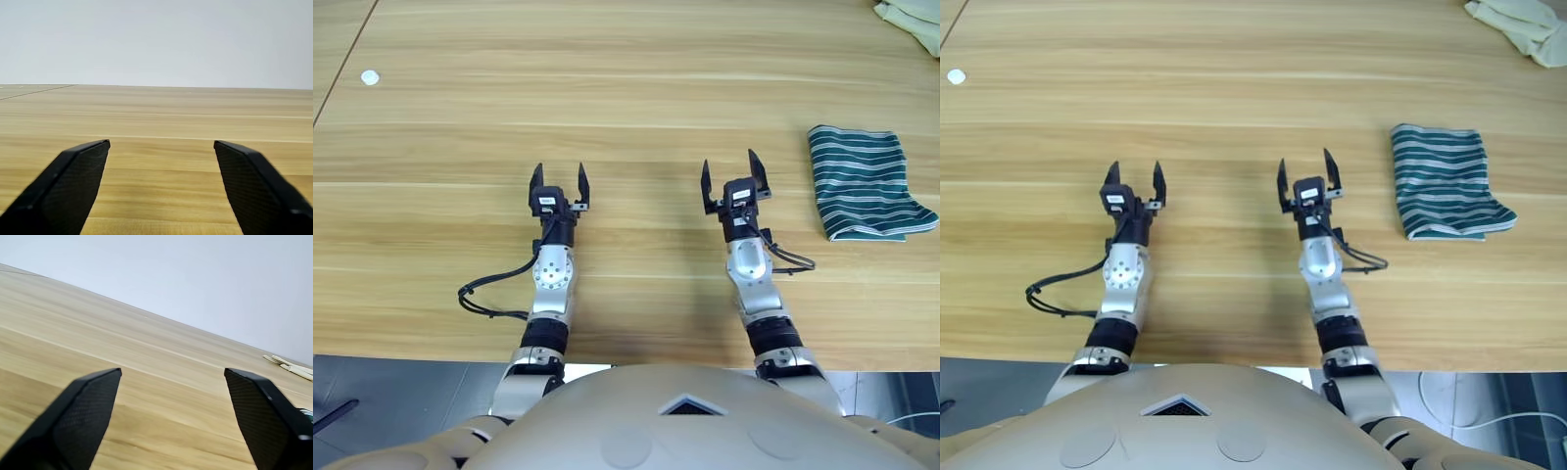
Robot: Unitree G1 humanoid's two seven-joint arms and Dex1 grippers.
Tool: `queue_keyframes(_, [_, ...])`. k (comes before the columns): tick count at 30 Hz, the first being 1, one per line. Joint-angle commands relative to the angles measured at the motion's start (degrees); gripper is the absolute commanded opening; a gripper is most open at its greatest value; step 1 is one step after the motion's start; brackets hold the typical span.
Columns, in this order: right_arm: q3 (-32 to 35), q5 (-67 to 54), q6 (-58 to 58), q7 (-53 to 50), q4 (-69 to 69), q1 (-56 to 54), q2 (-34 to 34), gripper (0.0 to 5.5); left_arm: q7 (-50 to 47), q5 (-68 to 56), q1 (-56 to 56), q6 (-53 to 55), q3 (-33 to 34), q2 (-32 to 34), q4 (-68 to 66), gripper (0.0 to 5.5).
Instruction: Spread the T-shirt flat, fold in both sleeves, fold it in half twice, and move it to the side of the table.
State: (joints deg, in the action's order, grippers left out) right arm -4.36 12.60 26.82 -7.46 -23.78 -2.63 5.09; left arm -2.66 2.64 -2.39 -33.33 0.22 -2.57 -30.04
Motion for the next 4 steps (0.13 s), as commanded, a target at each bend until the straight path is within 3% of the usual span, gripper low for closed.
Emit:
queue_keyframes(1, [0.62,0.03,1.16,-0.75,-0.60,-0.64,0.34,3.89,0.42,-0.72,-0.41,0.35,0.12,-0.10,0.71,3.96])
queue_keyframes(4, [0.84,0.29,1.68,-1.17,-1.45,-1.15,0.59,3.89,0.45,-0.77,-1.14,0.10,0.53,0.30,-0.02,3.96])
